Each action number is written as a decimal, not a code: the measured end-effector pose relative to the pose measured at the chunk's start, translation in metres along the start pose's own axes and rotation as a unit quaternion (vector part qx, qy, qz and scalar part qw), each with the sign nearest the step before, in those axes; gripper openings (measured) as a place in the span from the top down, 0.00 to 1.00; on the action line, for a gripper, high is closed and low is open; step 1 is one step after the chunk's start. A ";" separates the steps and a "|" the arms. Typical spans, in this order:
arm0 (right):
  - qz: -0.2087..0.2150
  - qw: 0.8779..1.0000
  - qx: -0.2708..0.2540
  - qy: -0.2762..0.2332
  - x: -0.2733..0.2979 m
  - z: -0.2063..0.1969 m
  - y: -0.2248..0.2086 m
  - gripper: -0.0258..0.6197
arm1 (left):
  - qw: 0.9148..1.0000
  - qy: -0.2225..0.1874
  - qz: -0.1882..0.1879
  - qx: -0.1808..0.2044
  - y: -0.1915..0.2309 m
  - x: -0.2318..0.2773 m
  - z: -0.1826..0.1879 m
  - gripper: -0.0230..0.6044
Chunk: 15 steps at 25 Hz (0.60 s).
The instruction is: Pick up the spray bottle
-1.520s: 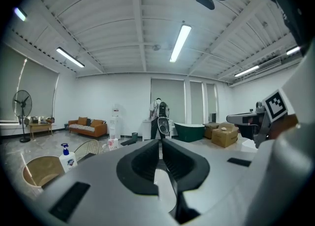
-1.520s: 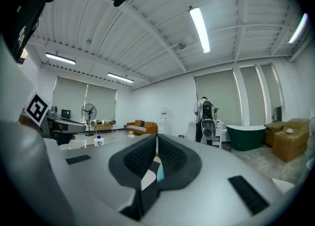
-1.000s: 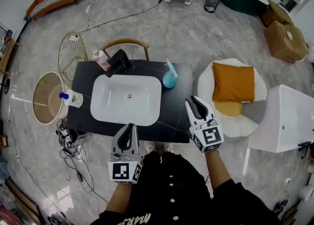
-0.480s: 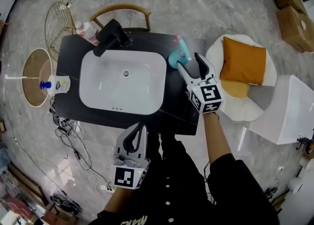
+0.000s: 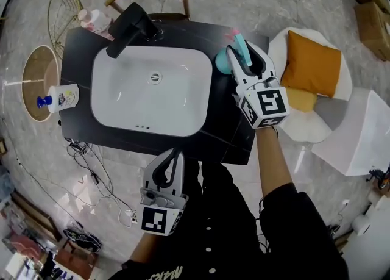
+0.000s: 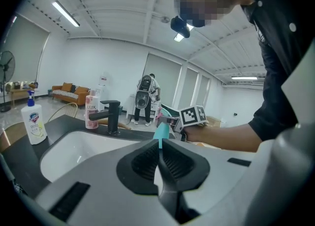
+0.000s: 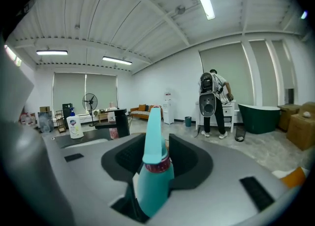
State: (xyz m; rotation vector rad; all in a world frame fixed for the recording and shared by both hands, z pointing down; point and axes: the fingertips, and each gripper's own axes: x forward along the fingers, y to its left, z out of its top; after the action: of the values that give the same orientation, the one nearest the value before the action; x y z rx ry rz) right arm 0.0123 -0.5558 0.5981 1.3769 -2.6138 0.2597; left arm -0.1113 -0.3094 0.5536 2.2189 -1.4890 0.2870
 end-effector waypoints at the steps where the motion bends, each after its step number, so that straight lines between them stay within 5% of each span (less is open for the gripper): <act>1: 0.000 1.000 -0.003 -0.002 0.001 -0.001 0.001 0.77 | 1.000 -0.003 0.002 0.003 0.003 0.001 0.000 0.92; 15: -0.004 1.000 -0.026 -0.006 -0.031 0.034 0.017 0.76 | 0.998 -0.038 0.043 0.027 0.034 -0.002 0.030 0.92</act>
State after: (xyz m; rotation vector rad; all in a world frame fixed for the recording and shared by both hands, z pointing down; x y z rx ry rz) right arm 0.0131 -0.5299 0.5569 1.3767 -2.6041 0.1830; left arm -0.1454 -0.3331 0.5350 2.2345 -1.6376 0.2746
